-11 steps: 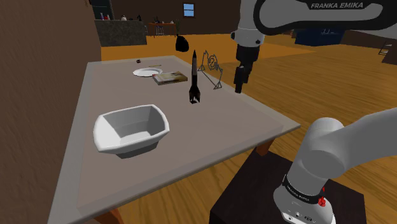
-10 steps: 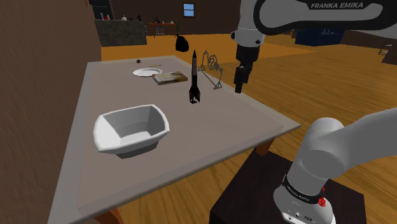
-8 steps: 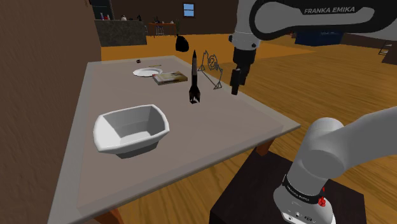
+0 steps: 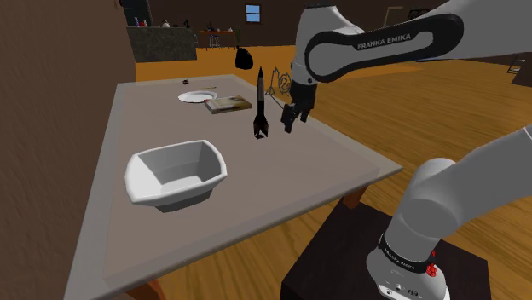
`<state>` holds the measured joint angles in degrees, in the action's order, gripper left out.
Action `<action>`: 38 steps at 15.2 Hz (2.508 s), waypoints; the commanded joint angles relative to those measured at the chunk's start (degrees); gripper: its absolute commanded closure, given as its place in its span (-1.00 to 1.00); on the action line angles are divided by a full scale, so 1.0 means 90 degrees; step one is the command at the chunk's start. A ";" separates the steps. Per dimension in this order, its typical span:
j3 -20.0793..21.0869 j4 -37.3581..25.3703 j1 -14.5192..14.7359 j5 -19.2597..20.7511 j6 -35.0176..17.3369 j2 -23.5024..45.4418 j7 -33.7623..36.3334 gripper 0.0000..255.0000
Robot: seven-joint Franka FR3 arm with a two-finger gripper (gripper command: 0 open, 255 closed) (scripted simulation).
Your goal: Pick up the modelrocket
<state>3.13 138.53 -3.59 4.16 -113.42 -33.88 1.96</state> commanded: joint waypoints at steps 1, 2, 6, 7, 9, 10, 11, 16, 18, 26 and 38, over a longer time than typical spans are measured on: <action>0.0059 -0.0048 -0.0100 0.0023 -0.0581 0.0437 0.0309 -1.00; 0.0081 -0.0078 -0.0152 0.0045 -0.0831 0.0632 0.0451 -1.00; 0.0163 -0.0296 -0.0374 0.0182 -0.1763 0.1452 0.1040 -1.00; 0.0182 -0.0374 -0.0432 0.0230 -0.1978 0.1664 0.1194 -1.00; 0.0215 -0.0559 -0.0545 0.0344 -0.2382 0.2093 0.1511 -1.00; 0.0229 -0.0665 -0.0602 0.0410 -0.2571 0.2308 0.1674 -1.00; 0.0238 -0.0779 -0.0655 0.0483 -0.2750 0.2524 0.1842 -1.00; 0.0232 -0.1358 -0.0847 0.0852 -0.3410 0.3441 0.2587 -1.00; 0.0228 -0.1270 -0.0851 0.0909 -0.3575 0.3521 0.2644 -1.00; 0.0215 -0.1061 -0.0871 0.1096 -0.4030 0.3777 0.2821 1.00; 0.0225 -0.1165 -0.0861 0.0991 -0.3785 0.3631 0.2724 1.00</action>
<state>5.12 128.39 -11.38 13.34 -148.18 -0.85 26.69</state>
